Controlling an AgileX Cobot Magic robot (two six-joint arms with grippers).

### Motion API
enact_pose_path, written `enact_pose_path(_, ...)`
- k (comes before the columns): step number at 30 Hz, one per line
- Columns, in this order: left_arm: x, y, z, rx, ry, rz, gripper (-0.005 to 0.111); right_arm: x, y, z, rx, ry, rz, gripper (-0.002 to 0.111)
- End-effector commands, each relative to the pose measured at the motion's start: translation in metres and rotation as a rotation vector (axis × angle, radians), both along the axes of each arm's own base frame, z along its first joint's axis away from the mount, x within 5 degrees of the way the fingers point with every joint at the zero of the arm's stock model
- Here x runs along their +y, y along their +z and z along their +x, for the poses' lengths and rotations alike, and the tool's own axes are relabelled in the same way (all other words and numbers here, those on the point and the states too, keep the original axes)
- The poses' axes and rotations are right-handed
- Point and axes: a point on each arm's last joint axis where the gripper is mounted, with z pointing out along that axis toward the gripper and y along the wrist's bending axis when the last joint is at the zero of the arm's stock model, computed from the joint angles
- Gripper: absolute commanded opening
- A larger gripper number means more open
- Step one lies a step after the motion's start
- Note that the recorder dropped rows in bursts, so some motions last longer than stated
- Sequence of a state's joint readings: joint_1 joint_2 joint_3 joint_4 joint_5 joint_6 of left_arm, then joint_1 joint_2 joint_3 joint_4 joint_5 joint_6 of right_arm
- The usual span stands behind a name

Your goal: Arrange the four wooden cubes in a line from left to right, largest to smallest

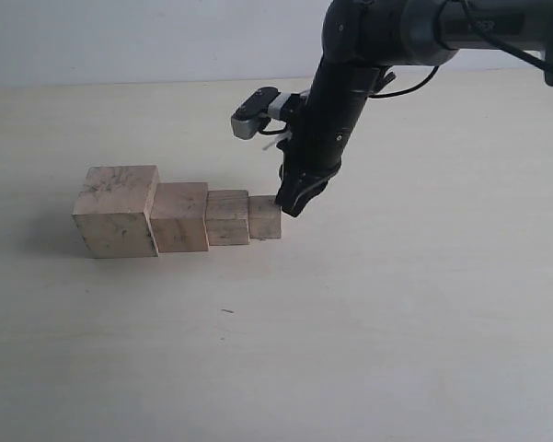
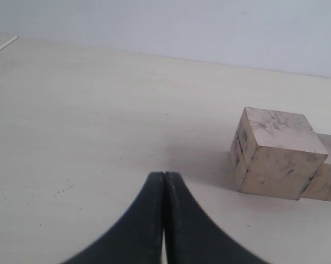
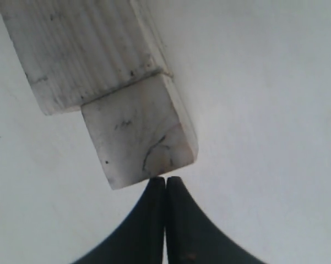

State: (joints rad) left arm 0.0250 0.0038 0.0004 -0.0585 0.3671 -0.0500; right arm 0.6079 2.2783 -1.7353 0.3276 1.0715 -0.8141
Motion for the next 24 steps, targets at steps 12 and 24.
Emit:
enact_pose_path(12, 0.0, 0.001, 0.0, -0.011, -0.005, 0.002, 0.0, -0.024, 0.1, -0.001, -0.178, -0.47, 0.073, 0.0)
enact_pose_path(24, 0.0, 0.001, 0.0, -0.011, -0.005, 0.002, 0.0, -0.082, 0.162, -0.1, -0.222, -0.773, 0.5, 0.0)
